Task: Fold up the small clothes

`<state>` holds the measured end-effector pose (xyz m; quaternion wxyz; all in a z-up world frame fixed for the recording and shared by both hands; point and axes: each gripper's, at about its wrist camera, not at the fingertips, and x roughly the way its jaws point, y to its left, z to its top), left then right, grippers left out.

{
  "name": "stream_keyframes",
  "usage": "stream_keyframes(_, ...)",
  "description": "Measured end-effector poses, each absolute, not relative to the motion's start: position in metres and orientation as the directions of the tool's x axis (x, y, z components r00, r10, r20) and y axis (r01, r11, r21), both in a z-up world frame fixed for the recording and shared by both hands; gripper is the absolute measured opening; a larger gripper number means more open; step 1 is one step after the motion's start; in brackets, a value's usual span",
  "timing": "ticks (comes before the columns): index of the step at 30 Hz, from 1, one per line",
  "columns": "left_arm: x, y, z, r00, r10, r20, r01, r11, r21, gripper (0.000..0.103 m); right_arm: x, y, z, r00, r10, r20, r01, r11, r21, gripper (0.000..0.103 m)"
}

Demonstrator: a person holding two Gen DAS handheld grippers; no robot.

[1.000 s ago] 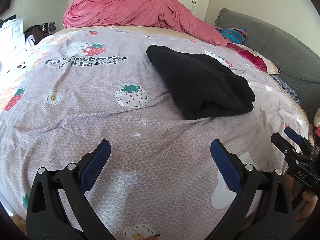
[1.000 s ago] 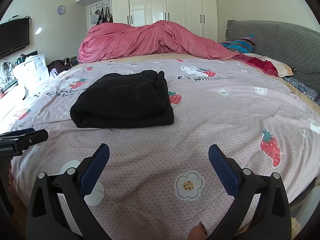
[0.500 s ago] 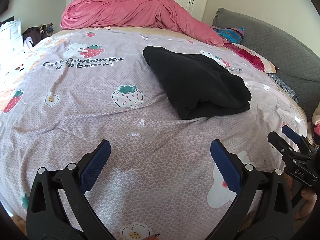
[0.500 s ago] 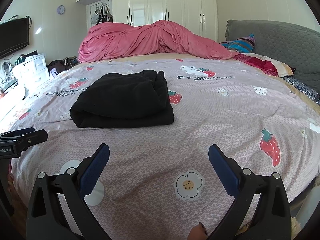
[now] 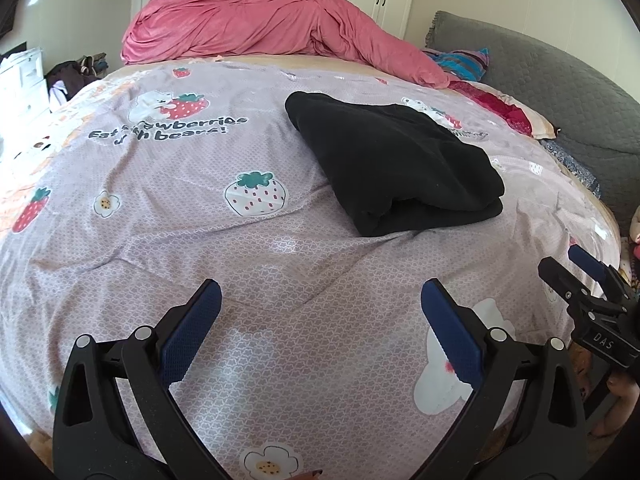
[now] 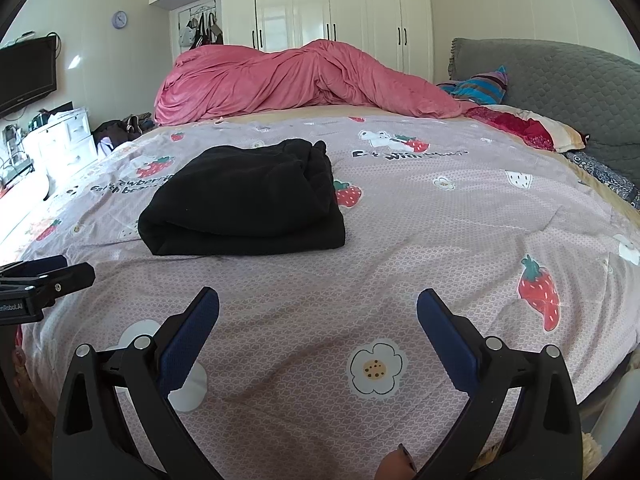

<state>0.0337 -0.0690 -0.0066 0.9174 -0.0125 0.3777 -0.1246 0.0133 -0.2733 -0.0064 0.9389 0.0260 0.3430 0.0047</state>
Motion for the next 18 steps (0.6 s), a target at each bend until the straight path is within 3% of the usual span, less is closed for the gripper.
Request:
stream_keyframes(9, 0.031, -0.068, -0.001, 0.680, -0.253, -0.688, 0.228, 0.965, -0.130, 0.094, 0.011, -0.282, -0.001, 0.776, -0.014, -0.631, 0.059, 0.997, 0.051, 0.099)
stream_keyframes(13, 0.032, -0.050, 0.007, 0.691, -0.267, -0.672, 0.193, 0.964, -0.185, 0.094, -0.005, -0.306, 0.023, 0.813, -0.084, -0.576, 0.155, 0.985, 0.076, 0.099)
stream_keyframes(18, 0.050, 0.009, 0.022, 0.714, -0.179, -0.677, 0.054, 0.978, -0.202, 0.094, -0.053, -0.394, 0.060, 0.764, -0.371, -0.528, 0.467, 0.883, 0.056, 0.099)
